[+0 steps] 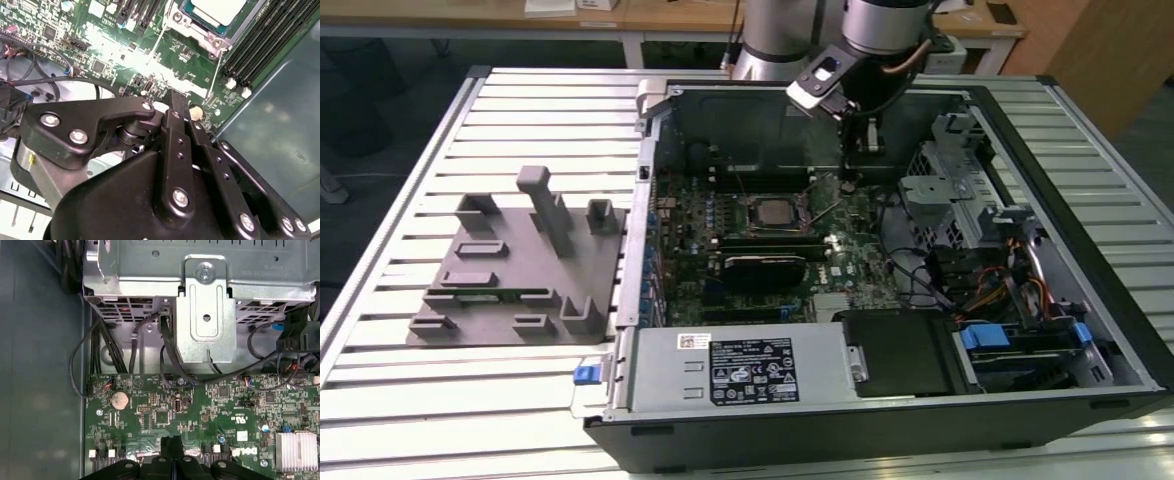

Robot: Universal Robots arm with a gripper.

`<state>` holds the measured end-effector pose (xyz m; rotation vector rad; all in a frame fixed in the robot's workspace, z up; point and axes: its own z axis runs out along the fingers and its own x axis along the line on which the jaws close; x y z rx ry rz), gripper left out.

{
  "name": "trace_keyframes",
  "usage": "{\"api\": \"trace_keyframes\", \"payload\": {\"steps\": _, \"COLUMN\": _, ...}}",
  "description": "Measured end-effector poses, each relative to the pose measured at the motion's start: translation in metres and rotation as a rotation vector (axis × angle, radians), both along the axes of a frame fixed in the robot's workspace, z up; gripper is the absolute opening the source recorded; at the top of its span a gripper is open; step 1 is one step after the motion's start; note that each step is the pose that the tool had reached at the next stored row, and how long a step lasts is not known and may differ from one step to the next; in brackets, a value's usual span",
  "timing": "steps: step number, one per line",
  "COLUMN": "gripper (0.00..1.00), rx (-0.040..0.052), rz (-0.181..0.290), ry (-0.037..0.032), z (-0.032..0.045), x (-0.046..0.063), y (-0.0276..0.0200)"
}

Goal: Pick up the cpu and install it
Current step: 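Close the cpu cover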

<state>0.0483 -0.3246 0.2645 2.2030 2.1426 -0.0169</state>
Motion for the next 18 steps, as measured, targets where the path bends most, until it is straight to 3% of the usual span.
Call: {"api": "trace_keyframes", "payload": {"steps": 18, "gripper": 0.11, "rx": -0.0009, "rz": 0.0, "ry": -0.0001, "z": -0.0057, "x": 0.0048, "y": 0.0}}
